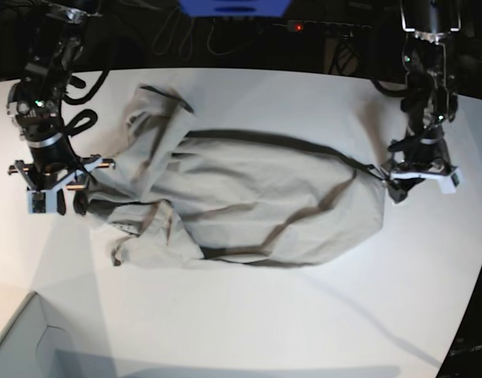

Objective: Layout the t-shirt on the table in an organized manner, then fold the t-shirt properly
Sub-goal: 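Grasp the shirt with the left gripper and pull it toward the right gripper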

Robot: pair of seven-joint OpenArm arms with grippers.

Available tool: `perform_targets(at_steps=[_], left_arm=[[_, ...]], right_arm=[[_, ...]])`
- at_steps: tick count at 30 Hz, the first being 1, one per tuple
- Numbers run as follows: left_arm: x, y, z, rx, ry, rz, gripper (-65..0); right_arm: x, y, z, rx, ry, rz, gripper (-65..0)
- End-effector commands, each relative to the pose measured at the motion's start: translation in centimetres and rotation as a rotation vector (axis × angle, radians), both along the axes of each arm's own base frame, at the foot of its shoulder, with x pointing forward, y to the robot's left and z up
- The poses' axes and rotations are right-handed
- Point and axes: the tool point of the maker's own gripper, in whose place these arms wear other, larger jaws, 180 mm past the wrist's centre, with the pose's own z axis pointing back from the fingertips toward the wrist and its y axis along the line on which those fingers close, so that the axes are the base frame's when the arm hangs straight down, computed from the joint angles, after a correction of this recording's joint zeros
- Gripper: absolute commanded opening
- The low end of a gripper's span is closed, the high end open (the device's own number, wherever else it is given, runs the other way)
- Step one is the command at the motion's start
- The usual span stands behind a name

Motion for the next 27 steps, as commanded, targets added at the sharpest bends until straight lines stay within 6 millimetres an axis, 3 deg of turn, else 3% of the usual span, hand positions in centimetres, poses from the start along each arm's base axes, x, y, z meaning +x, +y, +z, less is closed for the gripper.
perform_targets(at_steps=[1,7,9,11,13,15,16,19,23,25,27], left_arm=[[1.2,0.2,0.6,0.007,-0.027,0.004,-28.8],[4.0,-3.4,-1.8,-0.045,0.026,-0.053,-31.1],[4.6,-4.3,-2.0,-0.048,0.029,-0.071,-42.0],[5.5,-4.4,-1.3,-0.048,0.010,-0.074,-61.9],[7.1,-4.6,0.0,-0.047,-0.020,-0.082,-65.0],[9.1,-4.7,2.1,-0.045,-0.072,-0.086,-62.8],[10.0,-4.8,3.4,-0.041,-0.105,-0.092,-65.0],[12.1,-5.4,9.1,-0.012,-0.246,-0.121,-65.0],[15.0,-7.8,16.4,0.103,-0.403,-0.227,-65.0],[16.6,-9.6,18.6,0.178,-0.441,-0.285,-64.7],[17.9,-12.1,19.3,0.236,-0.449,-0.351,-64.6]], right_arm=[[0.3,-0.2,1.8,-0.010,-0.061,0.009,-39.8],[-0.5,-0.1,2.3,-0.030,-0.065,0.014,-36.5],[-0.7,-0.1,2.4,-0.032,-0.065,0.014,-36.5],[-1.1,-0.1,2.1,-0.033,-0.055,0.016,-36.5],[-1.4,-0.1,1.9,-0.034,-0.046,0.016,-36.5],[-1.5,0.0,1.6,-0.030,-0.040,0.016,-36.5],[-1.5,0.0,1.6,-0.030,-0.039,0.016,-36.5],[-2.0,0.1,1.1,-0.027,-0.023,0.017,-36.5],[-2.1,0.1,1.0,-0.026,-0.019,0.017,-36.5],[-2.5,0.1,0.6,-0.026,-0.007,0.018,-36.5],[-2.7,0.1,0.5,-0.027,-0.002,0.018,-36.5]])
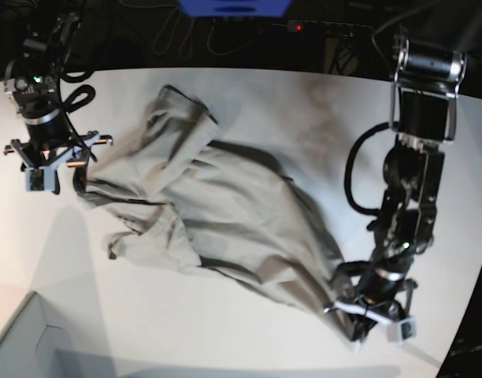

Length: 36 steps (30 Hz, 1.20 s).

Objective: Layout the t-shirt on the table in an organized manner, then fold the t-shirt properly
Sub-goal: 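Grasp the shirt with the left gripper and pull it toward the right gripper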

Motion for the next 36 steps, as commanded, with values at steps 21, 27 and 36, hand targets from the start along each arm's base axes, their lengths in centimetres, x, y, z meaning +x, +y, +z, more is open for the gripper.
perform_targets(at_steps=[21,27,36], left_arm=[[4.4,-10.0,-1.1,-0.039,0.085,-0.096,-18.3],[-2.6,-5.8,-5.9,-0.085,0.130,-0.060,-38.7],[-12.2,-3.4,-15.9,-0.228,0.381,-0.005,-41.1]], right_arm=[[-2.4,0.2,-0.8,0.002,0.032,0.012,-36.5],[-2.7,0.7,-1.1,0.023,0.034,0.006,-36.5],[-2.6,1.3,-1.2,0.046,0.030,-0.001,-36.5]])
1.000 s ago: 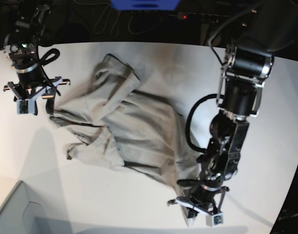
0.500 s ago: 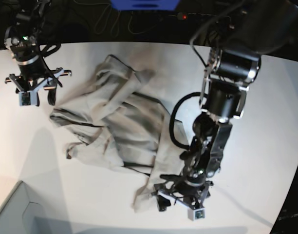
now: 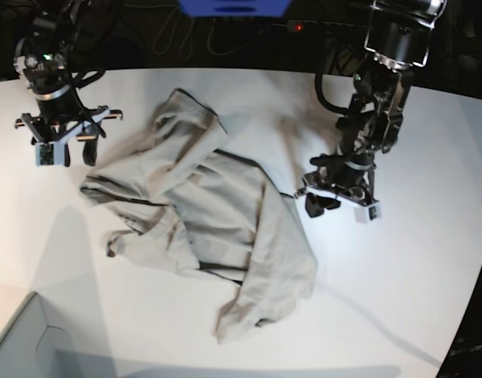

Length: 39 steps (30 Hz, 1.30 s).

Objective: Layout the t-shirt on the table in an organized manner, then fold the t-shirt properly
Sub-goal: 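Grasp the shirt with the left gripper and pull it toward the right gripper, then grasp the shirt edge with both grippers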

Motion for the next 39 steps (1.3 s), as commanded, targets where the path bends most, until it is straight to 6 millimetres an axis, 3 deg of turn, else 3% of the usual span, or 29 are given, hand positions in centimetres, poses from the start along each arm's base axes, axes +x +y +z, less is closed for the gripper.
perform_targets(at_steps=[1,4,8,17,19,22,25,29,35,37,39], left_arm=[[0.6,-0.3,0.6,-0.010,-0.025,-0.005,-41.1],[-0.2,-1.1,-1.8,-0.027,0.041,0.002,-41.1],[0.5,-1.4,-3.5,-0.032,0.093,0.017,-41.1],[2.1,-4.6,-3.3,-0.062,0.102,-0.019,-41.7],[1.7,-5.4,-3.6,-0.040,0.106,-0.064,-46.9],[1.7,-5.7,-3.3,-0.042,0.102,-0.075,-65.0],[1.4,-4.8,-3.6,-0.032,0.108,-0.068,-64.0],[1.2,-4.0,-1.2,-0.020,0.035,-0.078,-65.0],[0.0,-2.6,6.1,0.019,-0.165,-0.146,-65.0],[-1.0,-1.8,7.3,0.049,-0.195,-0.171,-65.0],[-1.9,-0.8,7.2,0.081,-0.188,-0.184,-65.0]], right_arm=[[0.7,0.1,1.3,-0.001,-0.053,0.014,-36.5],[0.6,0.1,1.3,-0.001,-0.052,0.014,-36.5],[0.4,0.1,1.1,-0.001,-0.046,0.014,-36.5],[-0.4,-0.1,0.6,-0.005,-0.024,0.011,-36.6],[-0.4,-0.1,0.6,-0.005,-0.024,0.009,-36.6],[-0.4,-0.2,0.7,-0.007,-0.024,0.010,-36.6],[-0.3,-0.2,0.7,-0.007,-0.027,0.010,-36.6],[-0.2,-0.1,0.8,-0.007,-0.028,0.013,-36.6],[0.1,0.2,1.3,-0.004,-0.044,0.021,-36.3],[0.4,2.3,1.7,0.011,-0.056,0.084,-36.3],[0.1,5.8,1.6,0.045,-0.045,0.213,-36.3]])
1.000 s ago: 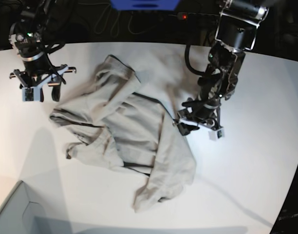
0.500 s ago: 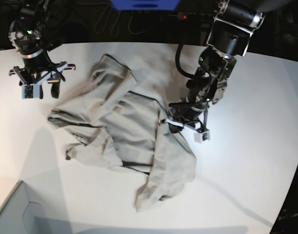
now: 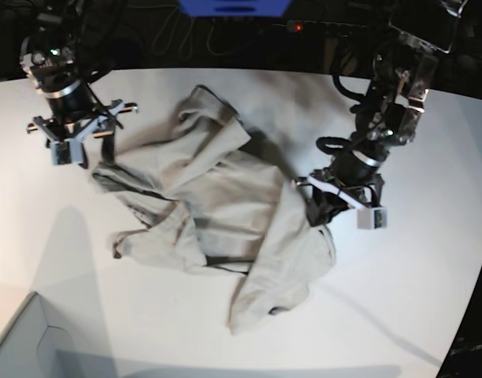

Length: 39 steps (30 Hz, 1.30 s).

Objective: Layout the t-shirt on the table in an organized manner, then fold the t-shirt properly
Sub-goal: 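Grasp the shirt edge with both grippers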

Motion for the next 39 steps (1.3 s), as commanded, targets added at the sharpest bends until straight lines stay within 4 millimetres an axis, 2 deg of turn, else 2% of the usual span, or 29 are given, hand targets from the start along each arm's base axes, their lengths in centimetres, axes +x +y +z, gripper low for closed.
perform_targets(at_steps=[1,2,5,7,8,10,12,13,15,17,21,26,34,36,39], left_arm=[[-0.1,1.0,0.2,0.023,-0.006,0.005,-65.0],[-0.6,1.5,-0.3,0.040,0.007,0.004,-65.0],[-1.8,2.7,-2.1,0.071,0.055,0.007,-64.8],[-2.5,3.3,-2.6,0.082,0.073,0.007,-62.4],[-2.9,3.5,-2.9,0.087,0.084,0.006,-59.0],[-3.7,4.0,-3.3,0.089,0.099,0.016,-48.4],[-4.3,5.1,-3.4,0.084,0.108,0.053,-36.2],[-4.6,5.6,-3.6,0.082,0.114,0.072,-31.3],[-4.9,6.2,-3.7,0.063,0.116,0.109,-24.8],[-4.9,7.3,-3.2,0.050,0.106,0.157,-22.7],[-4.8,8.8,-3.0,0.045,0.098,0.214,-22.7],[-4.7,8.8,-4.7,0.034,0.138,0.235,-22.7],[-6.2,6.7,-9.2,-0.015,0.320,0.221,-23.5],[-6.2,6.4,-9.5,-0.023,0.332,0.220,-30.3],[-5.5,6.3,-9.0,-0.031,0.317,0.220,-47.7]], right_arm=[[-0.1,2.2,0.9,0.035,-0.034,0.075,-36.3],[-0.2,3.9,0.8,0.062,-0.030,0.114,-36.2],[-0.5,7.5,0.3,0.123,-0.014,0.176,-35.2],[-0.9,9.8,-0.5,0.164,0.012,0.217,-31.4],[-1.1,10.7,-1.2,0.181,0.031,0.236,-29.0],[-1.9,12.8,-2.6,0.216,0.076,0.280,-24.1],[-2.8,14.3,-4.3,0.242,0.127,0.315,-22.1],[-2.6,14.8,-4.6,0.249,0.133,0.327,-22.2],[-2.9,15.6,-5.7,0.263,0.165,0.342,-22.2],[-3.2,15.8,-7.1,0.272,0.203,0.343,-22.2],[-3.0,16.0,-9.1,0.284,0.253,0.342,-22.2],[-2.3,16.1,-9.5,0.285,0.256,0.345,-22.6],[-2.4,15.3,-11.3,0.268,0.304,0.350,-37.7],[-2.6,14.8,-11.6,0.256,0.312,0.349,-42.0],[-2.4,14.7,-11.3,0.253,0.302,0.350,-52.3]])
